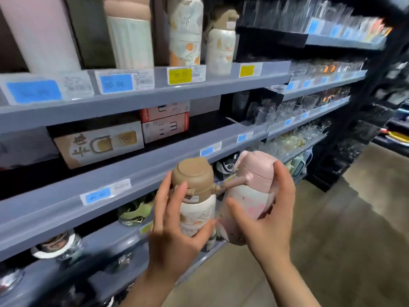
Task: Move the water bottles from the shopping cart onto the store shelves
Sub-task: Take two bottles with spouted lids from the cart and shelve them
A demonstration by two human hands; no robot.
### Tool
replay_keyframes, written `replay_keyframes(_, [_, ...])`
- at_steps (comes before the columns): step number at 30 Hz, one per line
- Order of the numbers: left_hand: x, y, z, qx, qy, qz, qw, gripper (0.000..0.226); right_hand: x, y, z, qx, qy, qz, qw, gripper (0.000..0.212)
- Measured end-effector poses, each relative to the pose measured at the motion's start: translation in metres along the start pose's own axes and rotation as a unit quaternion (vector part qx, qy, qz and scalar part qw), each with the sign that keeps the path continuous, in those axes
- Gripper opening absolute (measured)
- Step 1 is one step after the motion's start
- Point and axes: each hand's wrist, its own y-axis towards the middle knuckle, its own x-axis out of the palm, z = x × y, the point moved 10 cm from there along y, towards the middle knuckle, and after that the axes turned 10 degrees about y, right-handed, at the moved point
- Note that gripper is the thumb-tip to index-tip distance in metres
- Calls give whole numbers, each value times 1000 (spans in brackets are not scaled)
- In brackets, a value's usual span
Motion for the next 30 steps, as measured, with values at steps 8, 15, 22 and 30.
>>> replay_keyframes(8, [79,114,9,112,30,37,993,84,-11,129,57,-78,-3,37,996,86])
replay_keyframes(15, [129,205,63,219,94,135,962,78,-25,261,100,-165,111,81,977,90])
replay_keyframes(22, [181,308,150,279,193,235,911,57,-49,405,141,-159,271,98,944,104])
replay_keyframes(30, [233,355,133,306,266,318,857,96,-26,476,155,-266,262,135,918,99])
